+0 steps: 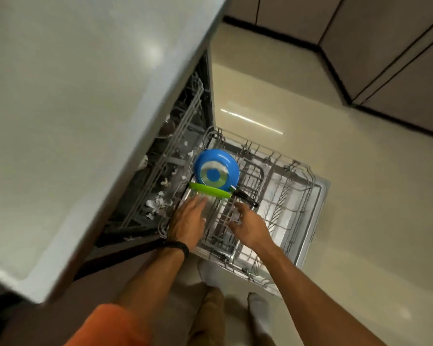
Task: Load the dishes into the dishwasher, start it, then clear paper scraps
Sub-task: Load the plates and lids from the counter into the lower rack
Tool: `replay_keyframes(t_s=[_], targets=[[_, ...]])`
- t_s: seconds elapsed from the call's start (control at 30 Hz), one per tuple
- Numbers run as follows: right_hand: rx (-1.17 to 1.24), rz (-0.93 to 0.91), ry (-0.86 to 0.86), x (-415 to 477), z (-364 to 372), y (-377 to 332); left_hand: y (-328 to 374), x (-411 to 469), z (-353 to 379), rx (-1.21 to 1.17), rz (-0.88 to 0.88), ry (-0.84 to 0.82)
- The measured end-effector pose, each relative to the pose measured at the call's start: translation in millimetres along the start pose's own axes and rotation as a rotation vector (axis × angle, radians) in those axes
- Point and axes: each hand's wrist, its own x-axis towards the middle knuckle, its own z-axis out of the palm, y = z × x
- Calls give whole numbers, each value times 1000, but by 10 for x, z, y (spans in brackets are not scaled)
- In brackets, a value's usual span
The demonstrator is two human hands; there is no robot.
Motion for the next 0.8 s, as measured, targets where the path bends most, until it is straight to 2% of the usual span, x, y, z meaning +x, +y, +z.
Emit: replay_keyframes(t_s=[0.13, 0.43, 0.6, 0.8], targets=[[17, -125, 21, -694, -371, -353, 474, -726, -517, -41, -25, 64], [-14, -484, 63, -2120, -935, -1153, 1203, -2192, -1509, 30, -2, 409], [-39, -683, 39, -2646, -882, -1645, 1131, -2916, -1955, 22, -103, 626], [-35, -889, -101, -3170, -256, -2374, 545, -3925, -2221, 7, -307, 841]])
